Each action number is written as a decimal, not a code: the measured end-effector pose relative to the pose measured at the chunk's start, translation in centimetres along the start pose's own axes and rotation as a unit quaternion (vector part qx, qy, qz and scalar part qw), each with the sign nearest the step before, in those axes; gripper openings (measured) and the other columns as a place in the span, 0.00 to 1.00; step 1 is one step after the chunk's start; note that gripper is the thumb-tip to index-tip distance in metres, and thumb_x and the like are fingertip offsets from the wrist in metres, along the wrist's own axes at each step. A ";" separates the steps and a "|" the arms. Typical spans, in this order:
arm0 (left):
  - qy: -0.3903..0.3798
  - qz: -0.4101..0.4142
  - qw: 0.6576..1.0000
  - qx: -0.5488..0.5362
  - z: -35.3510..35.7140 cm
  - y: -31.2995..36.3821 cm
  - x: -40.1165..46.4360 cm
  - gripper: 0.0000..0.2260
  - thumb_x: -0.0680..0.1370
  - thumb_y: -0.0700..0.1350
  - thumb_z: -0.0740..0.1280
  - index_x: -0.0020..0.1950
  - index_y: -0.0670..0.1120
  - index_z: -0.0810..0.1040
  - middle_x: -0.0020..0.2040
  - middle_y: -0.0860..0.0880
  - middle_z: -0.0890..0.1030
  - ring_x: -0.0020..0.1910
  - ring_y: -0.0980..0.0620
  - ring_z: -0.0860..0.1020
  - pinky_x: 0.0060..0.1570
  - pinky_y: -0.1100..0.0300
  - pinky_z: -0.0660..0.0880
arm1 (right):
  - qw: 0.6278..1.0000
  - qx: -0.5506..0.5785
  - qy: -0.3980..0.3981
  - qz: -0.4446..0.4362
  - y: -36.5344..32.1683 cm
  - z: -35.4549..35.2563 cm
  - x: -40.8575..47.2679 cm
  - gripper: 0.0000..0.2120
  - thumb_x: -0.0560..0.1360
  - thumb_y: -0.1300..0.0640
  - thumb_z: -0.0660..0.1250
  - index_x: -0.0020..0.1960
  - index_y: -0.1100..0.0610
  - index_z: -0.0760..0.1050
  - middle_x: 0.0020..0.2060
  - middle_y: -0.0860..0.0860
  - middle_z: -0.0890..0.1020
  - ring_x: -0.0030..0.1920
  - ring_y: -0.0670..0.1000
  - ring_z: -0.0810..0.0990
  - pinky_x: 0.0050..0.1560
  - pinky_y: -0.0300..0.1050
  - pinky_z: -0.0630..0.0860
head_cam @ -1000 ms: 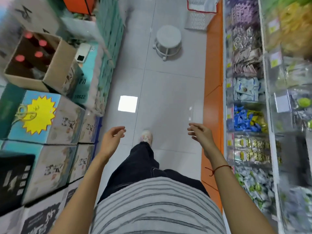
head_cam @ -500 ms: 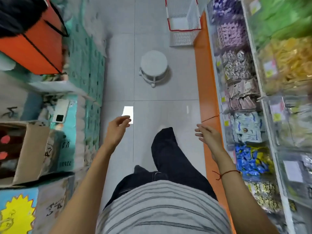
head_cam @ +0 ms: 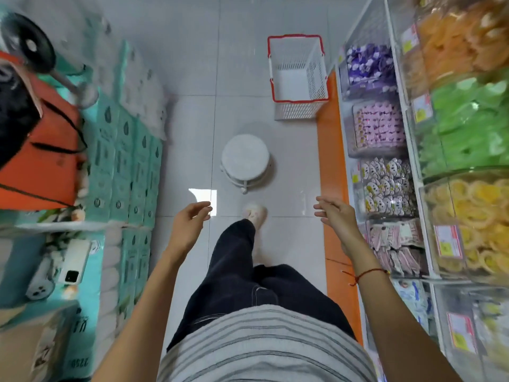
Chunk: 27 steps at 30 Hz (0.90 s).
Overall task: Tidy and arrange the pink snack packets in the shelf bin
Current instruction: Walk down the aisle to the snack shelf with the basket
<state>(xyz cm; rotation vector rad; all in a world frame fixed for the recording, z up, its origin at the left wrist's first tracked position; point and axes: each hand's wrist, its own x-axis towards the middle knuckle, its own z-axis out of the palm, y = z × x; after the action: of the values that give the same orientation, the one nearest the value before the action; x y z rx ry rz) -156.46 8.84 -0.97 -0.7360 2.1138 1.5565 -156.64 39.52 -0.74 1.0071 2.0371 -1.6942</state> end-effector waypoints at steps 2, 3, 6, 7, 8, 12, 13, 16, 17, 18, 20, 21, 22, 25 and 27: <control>-0.009 0.004 1.000 0.007 0.9 2.8 3.3 0.08 0.80 0.44 0.63 0.58 0.47 0.77 0.56 0.48 0.80 0.48 0.57 0.79 0.52 0.58 0.72 | 1.000 0.011 0.010 0.000 -1.9 0.3 3.0 0.07 0.78 0.60 0.62 0.53 0.54 0.78 0.44 0.50 0.82 0.43 0.47 0.80 0.50 0.41 0.75; -0.018 0.004 1.000 0.014 1.4 4.4 5.0 0.08 0.80 0.44 0.63 0.57 0.47 0.78 0.56 0.48 0.81 0.50 0.55 0.79 0.53 0.58 0.73 | 1.000 0.016 0.016 0.001 -2.8 0.3 4.4 0.08 0.78 0.60 0.62 0.54 0.54 0.78 0.44 0.50 0.82 0.43 0.47 0.80 0.50 0.41 0.75; -0.047 0.008 0.998 0.042 3.2 9.7 9.5 0.06 0.80 0.44 0.63 0.56 0.48 0.77 0.56 0.48 0.81 0.52 0.51 0.79 0.58 0.54 0.73 | 0.999 0.032 0.037 0.009 -5.4 -0.2 8.0 0.08 0.78 0.60 0.62 0.52 0.52 0.79 0.44 0.49 0.82 0.44 0.47 0.81 0.49 0.40 0.75; -0.056 0.018 0.997 0.054 3.9 11.6 11.1 0.06 0.80 0.43 0.63 0.55 0.48 0.78 0.56 0.48 0.81 0.51 0.51 0.79 0.59 0.53 0.73 | 0.998 0.042 0.045 0.007 -6.3 -0.5 9.0 0.08 0.78 0.60 0.62 0.51 0.51 0.78 0.44 0.49 0.82 0.45 0.46 0.81 0.49 0.39 0.75; -0.065 0.030 0.995 0.066 4.7 13.7 12.7 0.06 0.80 0.43 0.64 0.55 0.48 0.78 0.55 0.47 0.81 0.50 0.51 0.79 0.59 0.53 0.73 | 0.997 0.053 0.055 0.007 -7.2 -0.8 10.1 0.08 0.78 0.60 0.62 0.49 0.49 0.78 0.44 0.49 0.82 0.45 0.46 0.81 0.49 0.39 0.75; -0.116 0.073 0.983 0.123 8.7 21.4 17.9 0.06 0.80 0.42 0.63 0.54 0.47 0.78 0.54 0.46 0.81 0.48 0.51 0.79 0.59 0.53 0.72 | 0.989 0.083 0.120 0.010 -9.7 -3.3 13.1 0.07 0.78 0.59 0.64 0.46 0.48 0.77 0.43 0.48 0.82 0.41 0.41 0.81 0.45 0.36 0.76; -0.128 0.082 0.979 0.136 9.9 23.0 19.0 0.06 0.80 0.42 0.63 0.55 0.47 0.78 0.55 0.46 0.81 0.49 0.51 0.79 0.58 0.53 0.72 | 0.987 0.090 0.135 0.013 -10.1 -4.1 13.7 0.07 0.78 0.59 0.64 0.47 0.48 0.77 0.43 0.47 0.82 0.40 0.41 0.81 0.46 0.36 0.77; -0.165 0.103 0.966 0.172 14.0 27.5 21.8 0.08 0.81 0.43 0.62 0.58 0.45 0.78 0.57 0.45 0.81 0.51 0.50 0.79 0.58 0.54 0.72 | 0.980 0.112 0.160 0.024 -11.3 -6.2 16.0 0.05 0.77 0.60 0.65 0.48 0.51 0.79 0.44 0.50 0.83 0.42 0.45 0.82 0.49 0.43 0.78; -0.179 0.110 0.960 0.185 15.5 28.8 22.7 0.09 0.81 0.43 0.62 0.59 0.44 0.78 0.58 0.45 0.80 0.52 0.50 0.79 0.58 0.54 0.72 | 0.979 0.114 0.166 0.026 -11.6 -6.8 16.9 0.05 0.77 0.61 0.66 0.48 0.53 0.79 0.44 0.51 0.83 0.42 0.47 0.82 0.50 0.45 0.78; -0.192 0.119 0.954 0.197 17.0 30.0 23.4 0.10 0.81 0.43 0.61 0.60 0.43 0.77 0.59 0.45 0.80 0.52 0.50 0.78 0.59 0.53 0.73 | 0.978 0.115 0.172 0.031 -11.9 -7.4 17.9 0.04 0.77 0.62 0.66 0.48 0.55 0.79 0.44 0.52 0.82 0.41 0.49 0.82 0.49 0.46 0.78; -0.209 0.144 0.944 0.211 20.0 32.2 24.9 0.11 0.82 0.44 0.60 0.61 0.43 0.77 0.60 0.45 0.79 0.53 0.50 0.78 0.59 0.54 0.73 | 0.977 0.103 0.181 0.034 -12.6 -8.5 20.4 0.04 0.77 0.62 0.66 0.47 0.57 0.80 0.42 0.53 0.82 0.39 0.48 0.81 0.45 0.42 0.77; -0.216 0.157 0.939 0.216 21.5 33.3 25.7 0.11 0.82 0.44 0.60 0.62 0.42 0.77 0.60 0.46 0.79 0.52 0.50 0.78 0.58 0.55 0.74 | 0.980 0.084 0.179 0.032 -12.9 -9.0 21.8 0.05 0.77 0.61 0.65 0.45 0.55 0.80 0.41 0.53 0.82 0.39 0.49 0.81 0.44 0.41 0.76; -0.224 0.168 0.934 0.223 23.1 34.2 26.5 0.12 0.82 0.44 0.60 0.61 0.42 0.77 0.60 0.46 0.79 0.52 0.50 0.78 0.57 0.57 0.74 | 0.983 0.060 0.171 0.036 -13.2 -9.5 23.2 0.07 0.77 0.59 0.65 0.43 0.52 0.79 0.41 0.53 0.82 0.40 0.51 0.81 0.44 0.42 0.76; -0.271 0.192 0.899 0.286 27.5 36.5 28.6 0.11 0.82 0.44 0.61 0.61 0.43 0.77 0.59 0.48 0.79 0.53 0.50 0.78 0.59 0.56 0.74 | 0.989 -0.002 0.133 0.066 -13.6 -10.5 26.5 0.08 0.77 0.57 0.64 0.41 0.49 0.78 0.42 0.54 0.82 0.45 0.56 0.81 0.50 0.52 0.76; -0.310 0.209 0.851 0.369 30.2 37.9 30.0 0.12 0.82 0.45 0.60 0.63 0.45 0.77 0.62 0.50 0.78 0.57 0.50 0.78 0.62 0.55 0.72 | 0.989 -0.027 0.124 0.075 -13.4 -10.9 28.5 0.08 0.77 0.60 0.64 0.40 0.52 0.78 0.41 0.56 0.82 0.46 0.58 0.80 0.50 0.54 0.76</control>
<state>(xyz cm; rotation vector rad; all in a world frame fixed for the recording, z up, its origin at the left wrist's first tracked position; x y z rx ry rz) -203.11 41.59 0.04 0.4635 2.1417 0.8145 -183.75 58.12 -6.16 1.3761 2.0815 -1.4926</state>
